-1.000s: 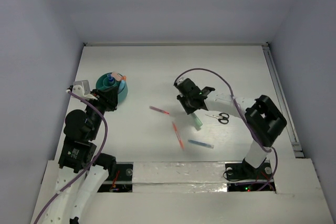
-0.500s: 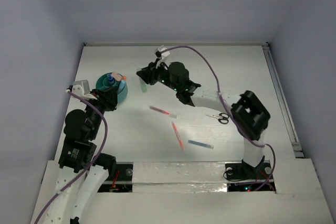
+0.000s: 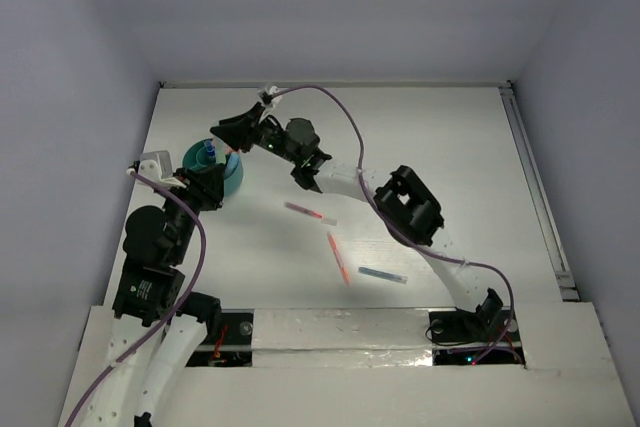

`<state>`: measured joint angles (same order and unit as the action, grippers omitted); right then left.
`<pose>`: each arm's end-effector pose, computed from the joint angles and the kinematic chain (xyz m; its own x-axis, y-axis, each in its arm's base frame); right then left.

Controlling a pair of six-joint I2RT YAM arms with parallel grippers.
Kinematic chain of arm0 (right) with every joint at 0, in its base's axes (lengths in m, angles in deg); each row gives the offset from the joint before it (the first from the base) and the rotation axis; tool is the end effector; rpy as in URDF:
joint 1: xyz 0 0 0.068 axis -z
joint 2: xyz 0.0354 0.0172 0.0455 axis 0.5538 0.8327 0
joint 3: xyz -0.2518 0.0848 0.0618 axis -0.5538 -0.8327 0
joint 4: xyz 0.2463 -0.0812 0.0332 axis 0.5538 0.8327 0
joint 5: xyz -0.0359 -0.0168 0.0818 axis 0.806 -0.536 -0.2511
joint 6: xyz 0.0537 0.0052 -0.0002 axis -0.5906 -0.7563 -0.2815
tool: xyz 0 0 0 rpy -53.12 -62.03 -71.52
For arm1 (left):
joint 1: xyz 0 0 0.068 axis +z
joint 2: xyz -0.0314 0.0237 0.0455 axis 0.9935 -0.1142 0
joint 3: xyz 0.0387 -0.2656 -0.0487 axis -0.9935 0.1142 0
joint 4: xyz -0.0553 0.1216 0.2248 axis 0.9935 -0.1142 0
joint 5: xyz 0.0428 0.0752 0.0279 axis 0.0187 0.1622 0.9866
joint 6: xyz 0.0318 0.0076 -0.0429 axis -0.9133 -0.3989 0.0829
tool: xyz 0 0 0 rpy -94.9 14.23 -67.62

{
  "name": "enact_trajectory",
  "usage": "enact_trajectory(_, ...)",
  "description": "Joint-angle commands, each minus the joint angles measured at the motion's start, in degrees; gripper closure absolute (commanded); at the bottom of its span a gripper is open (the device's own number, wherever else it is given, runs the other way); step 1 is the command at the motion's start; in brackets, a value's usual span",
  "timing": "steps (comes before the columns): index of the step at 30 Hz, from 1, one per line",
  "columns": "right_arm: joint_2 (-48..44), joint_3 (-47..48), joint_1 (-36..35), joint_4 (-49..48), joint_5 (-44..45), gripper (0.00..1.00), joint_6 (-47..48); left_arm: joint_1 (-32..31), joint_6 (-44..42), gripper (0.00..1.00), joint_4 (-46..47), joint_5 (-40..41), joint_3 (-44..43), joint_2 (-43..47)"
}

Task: Sort the stationery into containers
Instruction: Place the pen in the storage box.

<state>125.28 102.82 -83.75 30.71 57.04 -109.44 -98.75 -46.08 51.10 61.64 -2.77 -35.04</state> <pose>0.3531 0.4380 0.2634 -0.1972 0.4511 -0.8704 -0.9127 0.2395 0.3309 0.1011 -0.0263 0.3695 0.0632 -0.3974 -0.9155 0.2706 0.8898 -0.3675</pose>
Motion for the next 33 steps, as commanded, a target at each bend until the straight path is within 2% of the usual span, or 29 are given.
enact_trajectory(1, 3.46, 8.82, -1.98, 0.83, -2.05, 1.0, 3.03, 0.19, -0.07, 0.83, 2.54, -0.11, -0.71, -0.73)
enact_trajectory(7, 6.72, 12.79, -2.52, 4.09, -2.14, 1.0, 4.7, -0.33, -0.16, 0.82, 2.45, -0.11, -0.89, -1.0)
enact_trajectory(26, 5.58, 5.06, -2.52, 1.02, 2.43, 0.98, 7.95, -0.33, -0.25, 0.82, 2.54, -0.2, -0.8, -1.09)
enact_trajectory(30, 4.53, 2.51, -2.52, -0.39, 1.99, 0.89, 7.78, -0.33, -0.16, 0.83, 2.63, -0.28, -0.71, -1.09)
enact_trajectory(31, 4.44, 2.24, -2.52, -0.56, 1.9, 0.8, 7.78, -0.33, -0.16, 0.83, 2.63, -0.2, -0.8, -1.09)
enact_trajectory(33, 3.82, 1.54, -2.52, -1.0, 1.82, 0.71, 7.78, -0.33, -0.25, 0.82, 2.63, -0.2, -0.71, -1.09)
